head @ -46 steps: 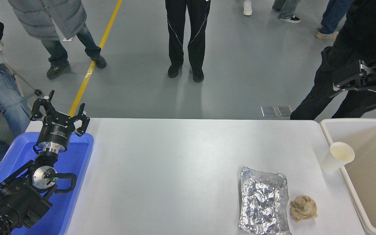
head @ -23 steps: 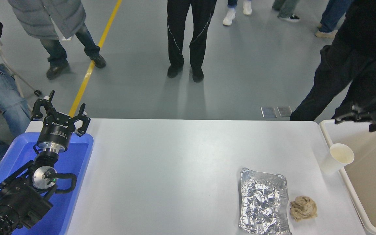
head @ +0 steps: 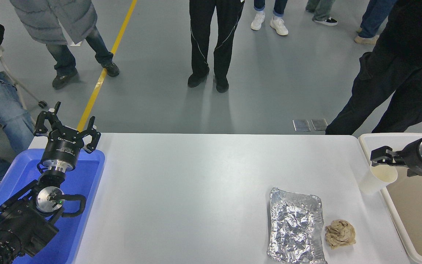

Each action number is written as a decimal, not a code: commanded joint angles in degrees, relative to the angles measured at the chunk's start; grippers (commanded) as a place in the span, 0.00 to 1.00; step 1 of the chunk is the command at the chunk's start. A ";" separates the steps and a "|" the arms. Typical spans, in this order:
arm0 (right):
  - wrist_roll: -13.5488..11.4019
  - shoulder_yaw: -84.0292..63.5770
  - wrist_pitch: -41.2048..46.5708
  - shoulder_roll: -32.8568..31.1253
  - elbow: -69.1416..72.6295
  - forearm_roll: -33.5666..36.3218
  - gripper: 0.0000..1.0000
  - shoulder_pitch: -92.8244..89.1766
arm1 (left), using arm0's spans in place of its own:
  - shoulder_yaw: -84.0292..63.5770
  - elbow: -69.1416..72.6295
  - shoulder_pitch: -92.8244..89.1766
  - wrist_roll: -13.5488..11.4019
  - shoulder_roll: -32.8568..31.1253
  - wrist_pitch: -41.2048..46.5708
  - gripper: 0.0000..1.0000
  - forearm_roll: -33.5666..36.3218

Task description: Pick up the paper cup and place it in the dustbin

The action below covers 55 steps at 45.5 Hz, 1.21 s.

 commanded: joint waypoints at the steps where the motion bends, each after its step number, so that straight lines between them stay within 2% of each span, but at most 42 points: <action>1: -4.88 2.72 -2.52 0.09 -3.77 0.12 0.94 -4.72 | -0.01 -0.04 0.00 -0.02 0.00 -0.05 0.98 0.00; 12: -6.38 5.88 -3.76 0.18 -5.79 0.21 0.94 -7.88 | -0.01 0.04 0.00 -0.02 0.00 -0.05 0.98 0.00; 21: -6.38 9.93 -4.46 0.09 -7.64 1.26 0.93 -9.82 | -0.01 -0.04 0.00 -0.02 0.00 -0.05 0.98 0.00; 28: -6.38 9.84 -5.07 0.27 -7.64 1.88 0.89 -10.61 | -0.01 0.04 0.00 -0.02 0.00 -0.05 0.98 0.00; 37: -6.38 10.02 -5.07 2.11 -10.37 1.88 0.76 -12.54 | -0.01 0.04 0.00 -0.02 0.00 -0.05 0.98 0.00; 41: -6.38 10.02 -5.07 2.11 -10.37 1.88 0.67 -12.54 | -0.01 0.04 0.00 -0.02 0.00 -0.05 0.98 0.00; 45: -6.38 10.54 -5.07 2.11 -10.37 1.97 0.65 -12.63 | -0.01 0.04 0.00 -0.02 0.00 -0.05 0.98 0.00; 51: -6.38 11.34 -5.07 2.11 -10.37 1.97 0.52 -13.42 | -0.01 0.04 0.00 -0.02 0.00 -0.05 0.98 0.00; 55: -6.38 11.34 -4.99 2.03 -10.28 2.14 0.36 -13.51 | -0.01 -0.04 0.00 -0.02 0.00 -0.05 0.98 0.00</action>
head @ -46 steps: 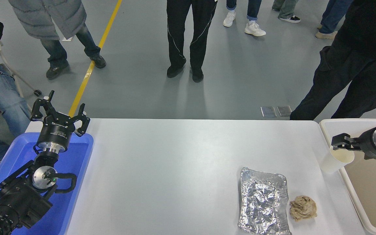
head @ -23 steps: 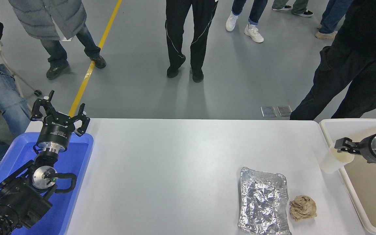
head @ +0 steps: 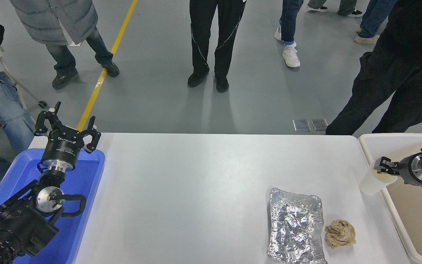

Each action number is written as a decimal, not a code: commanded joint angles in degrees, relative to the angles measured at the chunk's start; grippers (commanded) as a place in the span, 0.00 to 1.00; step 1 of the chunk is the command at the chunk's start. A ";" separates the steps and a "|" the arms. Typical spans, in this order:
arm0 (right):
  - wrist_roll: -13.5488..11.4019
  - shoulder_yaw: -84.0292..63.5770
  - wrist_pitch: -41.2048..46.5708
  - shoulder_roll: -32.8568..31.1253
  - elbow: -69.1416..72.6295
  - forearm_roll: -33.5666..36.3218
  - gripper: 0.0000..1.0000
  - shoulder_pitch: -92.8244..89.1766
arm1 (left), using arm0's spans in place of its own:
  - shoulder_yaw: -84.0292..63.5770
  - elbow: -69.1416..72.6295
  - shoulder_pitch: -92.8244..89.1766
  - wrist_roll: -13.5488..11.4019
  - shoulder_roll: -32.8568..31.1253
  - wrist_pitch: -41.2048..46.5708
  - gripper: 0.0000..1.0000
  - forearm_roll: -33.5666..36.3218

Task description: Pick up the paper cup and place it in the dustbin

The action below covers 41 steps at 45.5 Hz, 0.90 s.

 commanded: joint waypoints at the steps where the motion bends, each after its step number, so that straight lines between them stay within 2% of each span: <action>1: -0.01 0.66 0.02 0.10 -0.27 0.50 0.30 -0.90 | 0.00 0.03 0.00 0.00 0.00 0.00 0.98 0.00; 8: -0.01 0.66 0.73 -0.16 0.34 1.12 0.00 -0.81 | 0.00 -0.06 0.00 0.00 0.00 0.00 0.98 0.00; 17: 0.08 0.66 1.08 -0.51 1.04 4.02 0.00 -0.46 | 0.00 0.03 0.00 0.00 0.00 0.00 0.98 0.00; 29: 0.25 0.66 1.08 -0.60 2.44 4.37 0.00 0.77 | 0.00 -0.06 0.00 0.00 0.00 0.00 0.98 0.00; 36: 0.25 -1.10 2.48 -6.83 14.82 4.02 0.00 12.97 | 0.00 0.03 0.00 0.00 0.00 0.00 0.98 0.00; 41: 0.34 -5.92 6.52 -9.12 22.91 3.49 0.00 23.78 | 0.00 0.03 0.00 0.00 0.00 0.00 0.98 0.00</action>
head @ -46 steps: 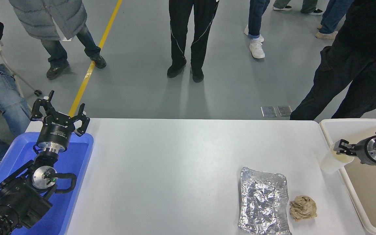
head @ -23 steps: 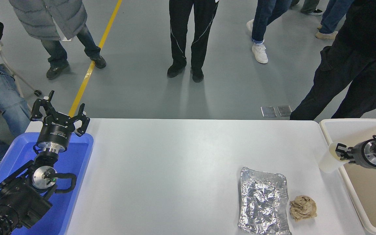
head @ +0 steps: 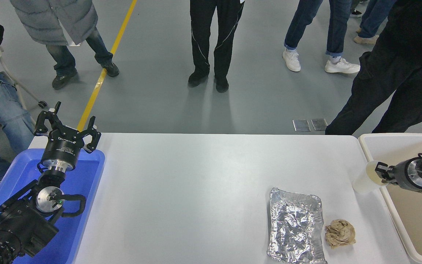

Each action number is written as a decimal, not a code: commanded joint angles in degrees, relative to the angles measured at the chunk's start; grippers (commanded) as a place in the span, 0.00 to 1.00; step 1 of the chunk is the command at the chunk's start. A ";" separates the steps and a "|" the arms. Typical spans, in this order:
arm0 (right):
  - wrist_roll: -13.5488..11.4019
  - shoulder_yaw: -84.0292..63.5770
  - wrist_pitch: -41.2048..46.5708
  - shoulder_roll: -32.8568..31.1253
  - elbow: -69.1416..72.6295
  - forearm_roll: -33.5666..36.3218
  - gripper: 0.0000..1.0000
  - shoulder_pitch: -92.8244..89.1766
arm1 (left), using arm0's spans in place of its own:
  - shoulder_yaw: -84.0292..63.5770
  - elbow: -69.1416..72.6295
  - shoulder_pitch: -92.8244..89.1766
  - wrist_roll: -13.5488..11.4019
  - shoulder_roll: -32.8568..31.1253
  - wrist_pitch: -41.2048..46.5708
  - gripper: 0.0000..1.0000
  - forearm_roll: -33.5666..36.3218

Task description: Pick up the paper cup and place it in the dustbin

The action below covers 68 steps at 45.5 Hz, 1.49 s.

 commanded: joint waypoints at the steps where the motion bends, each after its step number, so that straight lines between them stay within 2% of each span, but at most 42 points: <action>1: 0.12 -6.72 5.50 -5.28 14.58 -0.42 0.00 18.82 | 0.00 0.03 0.00 0.00 0.00 0.00 0.98 0.00; 8: 0.21 -16.13 14.11 -5.11 22.93 -0.33 0.00 36.40 | 0.00 -0.05 0.00 0.00 0.00 0.00 0.98 0.00; 20: 0.21 -21.41 27.55 -5.11 29.27 -0.33 0.00 54.78 | 0.09 -0.05 0.00 0.09 0.00 0.00 0.98 0.00; 28: 0.12 -21.94 27.83 -5.11 29.54 -0.33 0.00 63.48 | 0.09 -0.05 0.00 0.00 0.00 0.00 0.98 0.00; 36: 0.03 -23.78 27.83 -5.63 28.66 -0.42 0.00 64.11 | 0.09 -0.05 0.00 0.00 0.00 0.00 0.98 0.00; 46: -0.05 -24.48 27.83 -12.31 20.32 -0.68 0.00 53.93 | 0.09 0.03 0.00 0.09 0.00 0.00 0.98 0.00; 55: -0.05 -25.01 14.84 -15.30 13.28 -0.16 0.00 41.36 | 0.00 0.03 0.00 0.00 0.00 0.00 0.98 0.00; 64: -0.05 -19.22 -4.93 -16.45 9.85 0.55 0.00 24.58 | 0.00 0.03 0.00 0.00 0.00 0.00 0.98 0.00; 68: -0.14 -15.35 -10.39 -16.27 7.66 2.04 0.00 16.84 | 0.00 -0.05 0.00 0.00 0.00 0.00 0.98 0.00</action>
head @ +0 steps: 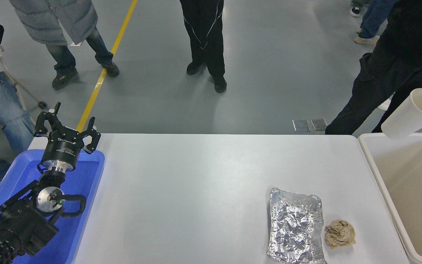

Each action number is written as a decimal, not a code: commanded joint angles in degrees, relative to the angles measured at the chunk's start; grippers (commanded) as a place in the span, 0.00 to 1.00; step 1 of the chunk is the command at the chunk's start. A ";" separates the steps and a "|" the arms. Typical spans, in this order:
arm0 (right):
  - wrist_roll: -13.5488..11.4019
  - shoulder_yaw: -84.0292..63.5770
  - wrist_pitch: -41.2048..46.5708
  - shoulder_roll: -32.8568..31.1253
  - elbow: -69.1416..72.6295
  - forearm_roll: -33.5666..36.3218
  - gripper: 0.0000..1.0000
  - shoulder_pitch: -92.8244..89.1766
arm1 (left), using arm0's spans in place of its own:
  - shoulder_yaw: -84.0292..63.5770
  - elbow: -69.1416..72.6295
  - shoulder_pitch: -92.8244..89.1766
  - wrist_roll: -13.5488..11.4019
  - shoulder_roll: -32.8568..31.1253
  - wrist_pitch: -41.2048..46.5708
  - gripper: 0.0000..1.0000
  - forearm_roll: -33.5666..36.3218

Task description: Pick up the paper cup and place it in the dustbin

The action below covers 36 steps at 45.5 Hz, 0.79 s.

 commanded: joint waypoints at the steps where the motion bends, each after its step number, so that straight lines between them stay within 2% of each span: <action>1: -0.17 7.35 -17.99 -1.15 -6.67 2.29 0.00 -20.60 | -0.02 0.04 0.00 -0.01 0.00 0.00 0.98 0.01; 7: -1.05 11.22 -18.43 1.22 -17.56 5.89 0.00 -32.20 | -0.02 0.04 0.00 -0.01 0.00 0.00 0.98 0.01; 13: -6.14 16.66 -18.52 5.00 -27.85 11.51 0.00 -44.07 | -0.02 -0.05 0.00 -0.01 0.00 0.00 0.98 0.01; 19: -8.61 22.11 -18.52 8.16 -37.35 12.75 0.00 -51.99 | -0.02 0.04 0.00 -0.01 0.00 0.00 0.98 0.01; 30: -8.87 29.06 -19.13 17.30 -53.87 12.75 0.00 -65.79 | -0.02 0.04 0.00 -0.01 0.00 0.00 0.98 0.01; 36: -8.79 30.65 -21.33 20.73 -56.34 12.49 0.00 -69.13 | -0.02 0.04 0.00 -0.01 0.00 0.00 0.98 0.01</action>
